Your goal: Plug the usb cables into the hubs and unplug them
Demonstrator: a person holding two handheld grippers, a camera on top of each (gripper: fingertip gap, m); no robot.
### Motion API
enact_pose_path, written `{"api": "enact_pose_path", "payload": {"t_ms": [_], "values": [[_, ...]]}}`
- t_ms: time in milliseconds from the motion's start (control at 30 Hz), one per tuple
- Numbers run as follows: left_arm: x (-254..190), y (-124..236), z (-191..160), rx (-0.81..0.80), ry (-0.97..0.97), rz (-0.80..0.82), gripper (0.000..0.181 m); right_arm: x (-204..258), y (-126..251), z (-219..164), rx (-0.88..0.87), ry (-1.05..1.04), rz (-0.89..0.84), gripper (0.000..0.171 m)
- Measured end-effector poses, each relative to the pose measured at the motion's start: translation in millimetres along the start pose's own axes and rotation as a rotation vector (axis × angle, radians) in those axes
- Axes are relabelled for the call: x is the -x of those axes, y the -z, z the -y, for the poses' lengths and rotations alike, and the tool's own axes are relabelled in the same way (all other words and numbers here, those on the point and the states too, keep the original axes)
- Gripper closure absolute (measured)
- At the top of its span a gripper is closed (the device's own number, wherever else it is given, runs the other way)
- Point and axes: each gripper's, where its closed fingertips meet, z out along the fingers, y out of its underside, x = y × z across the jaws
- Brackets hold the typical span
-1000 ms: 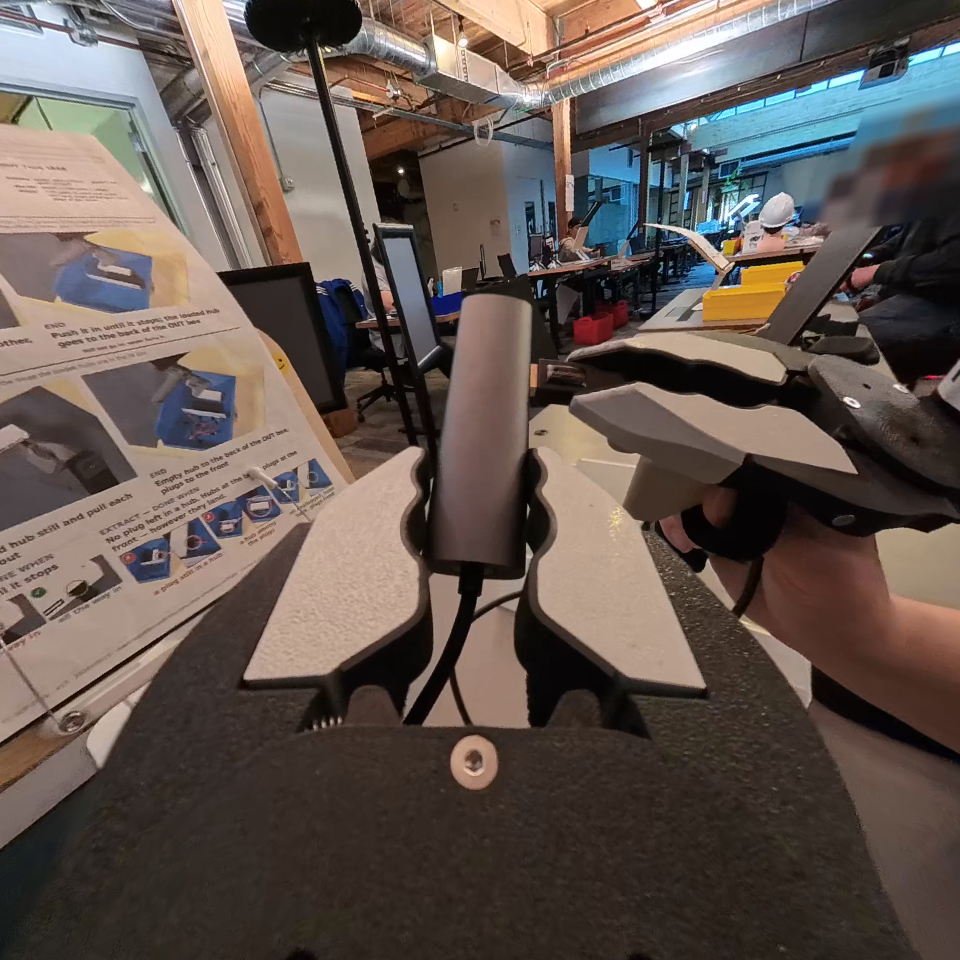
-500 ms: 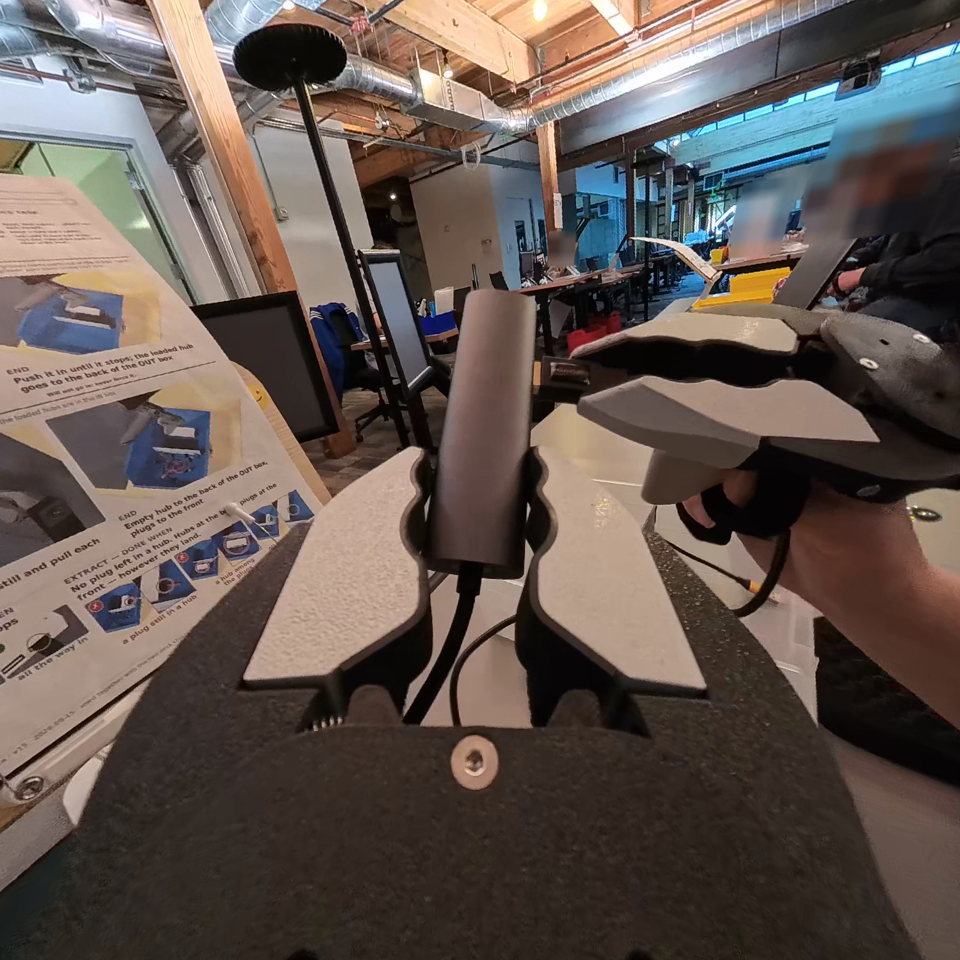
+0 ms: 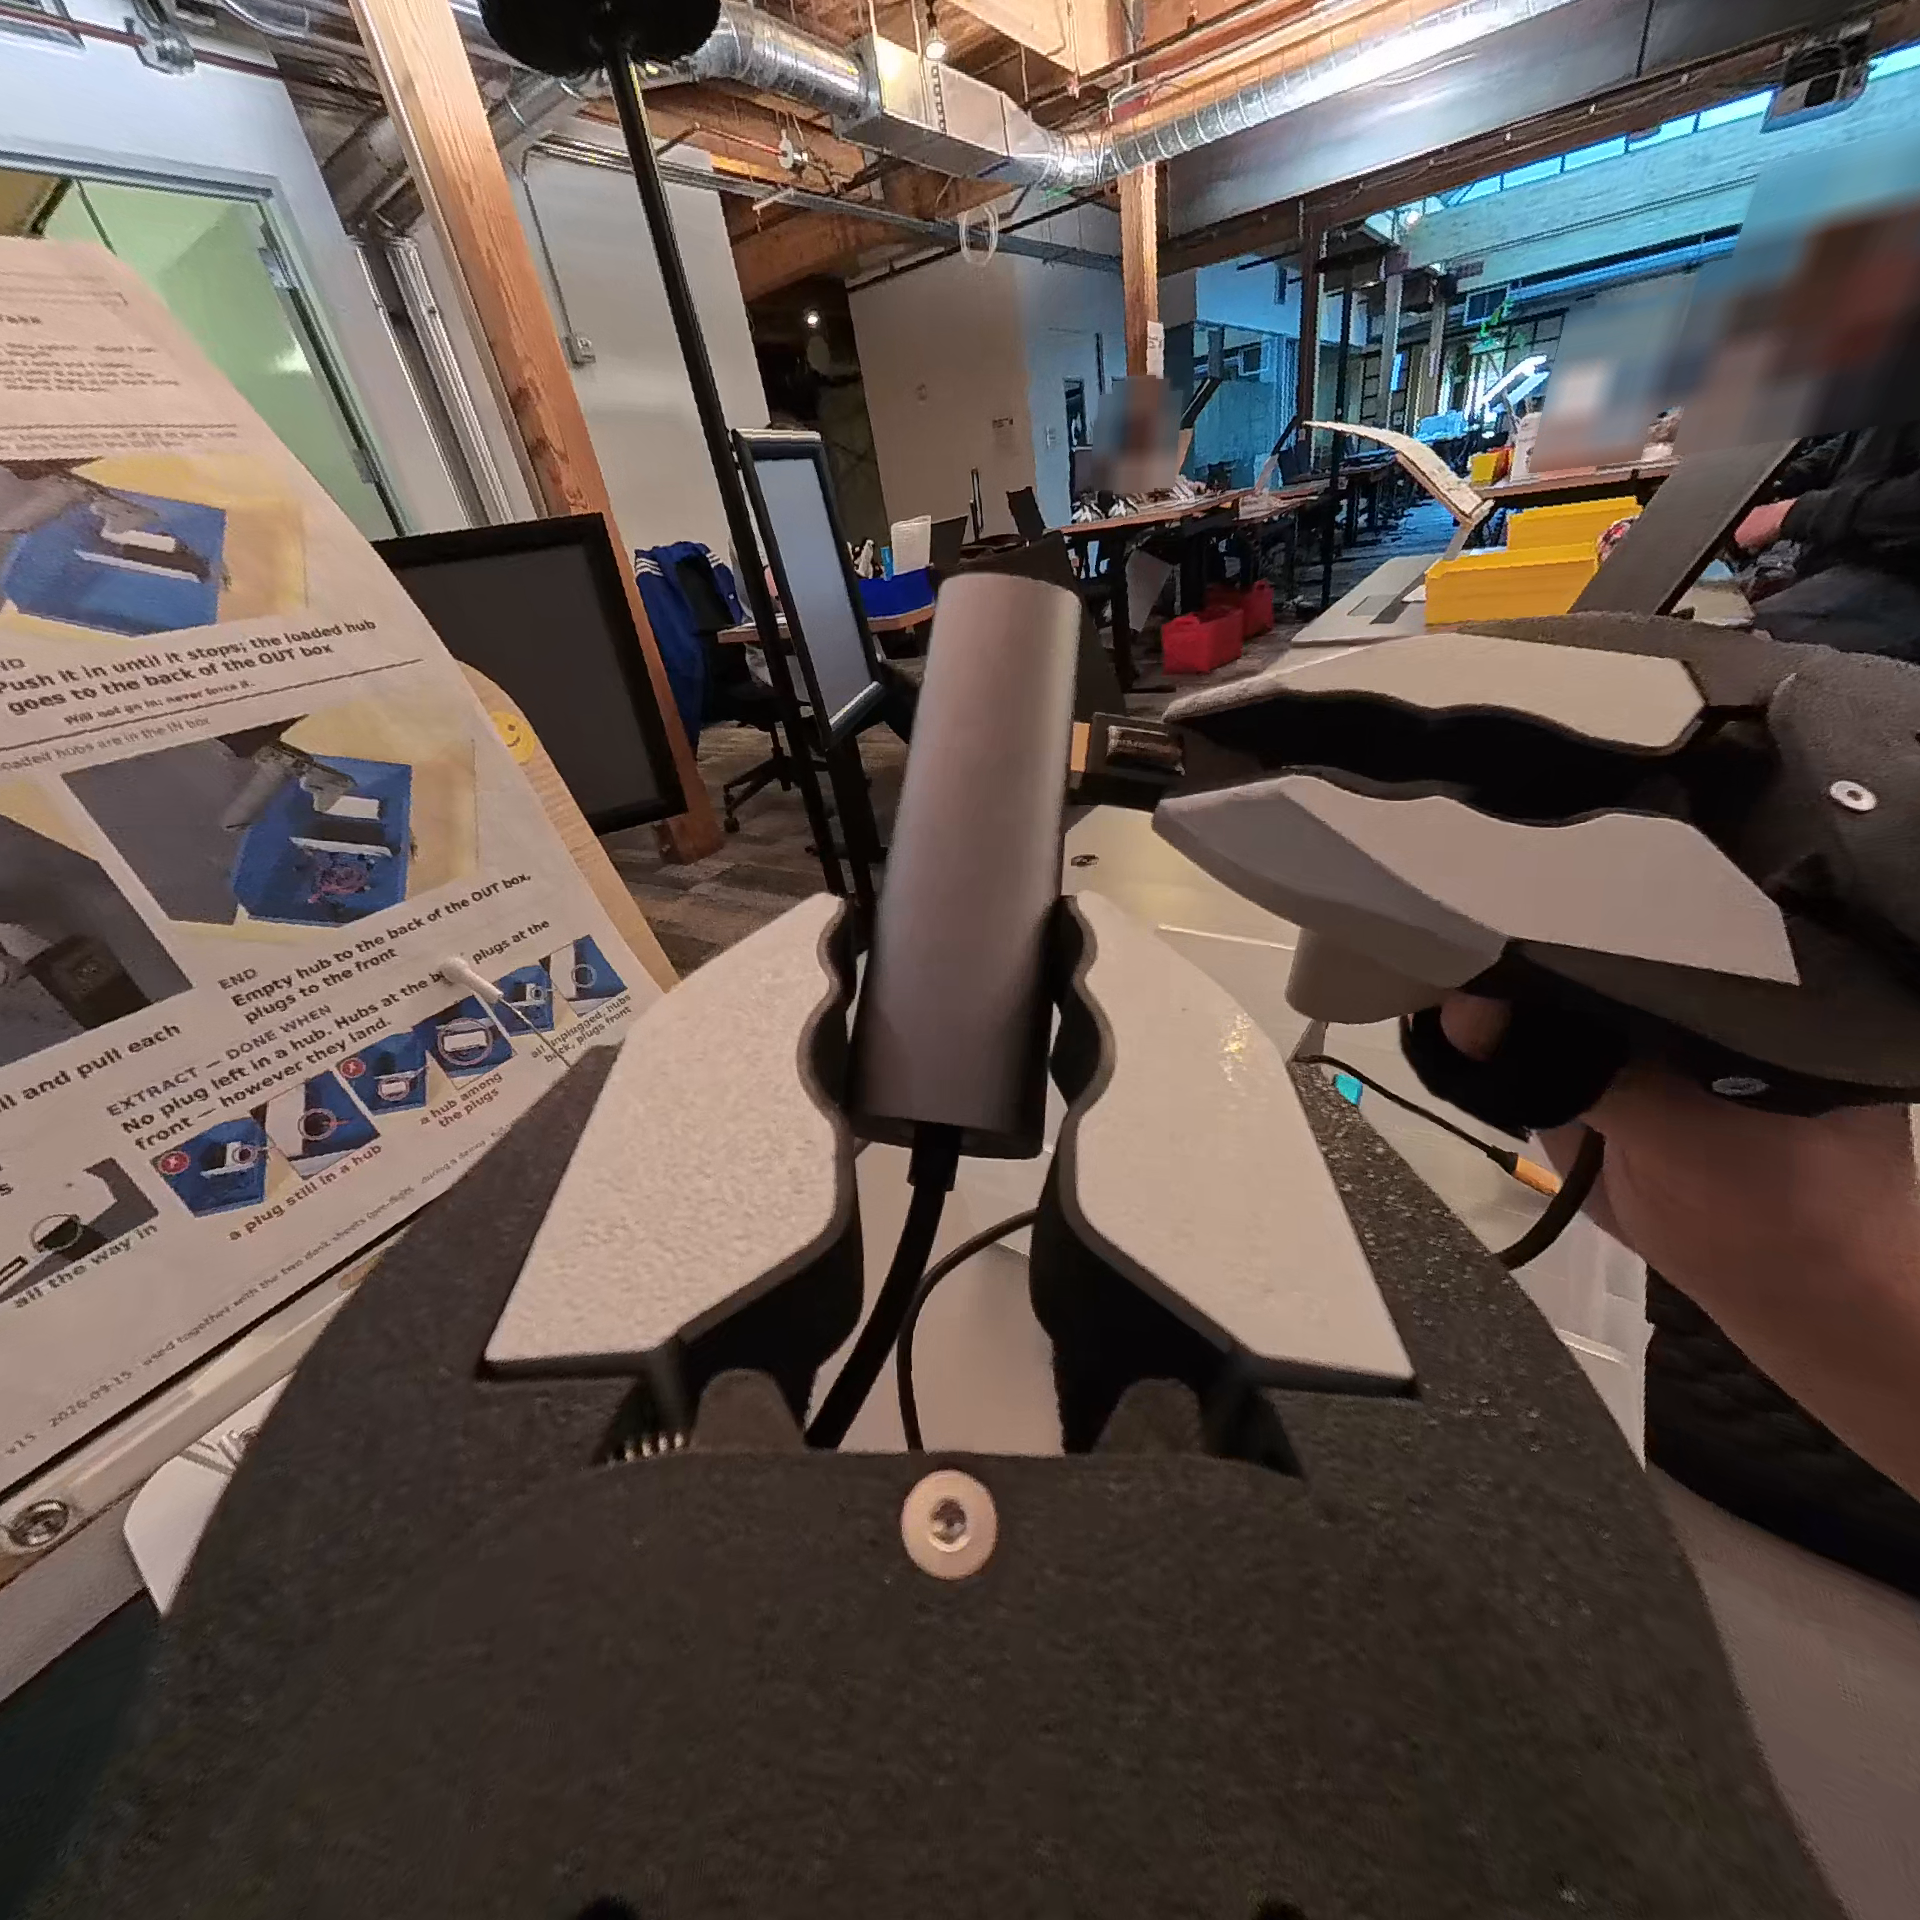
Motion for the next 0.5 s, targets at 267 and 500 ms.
{"api": "enact_pose_path", "payload": {"t_ms": [267, 500], "values": [[-3.3, 2.7, 1.6, 0.010, -0.038, -0.030, 0.147, 2.0, 4.0, 2.5, 0.004, 0.009, 0.074, 0.154], [-7.3, 2.2, 5.8, 0.001, -0.060, -0.024, 0.148, -1.7, 6.8, 7.1, -0.047, 0.024, 0.030, 0.154]]}}
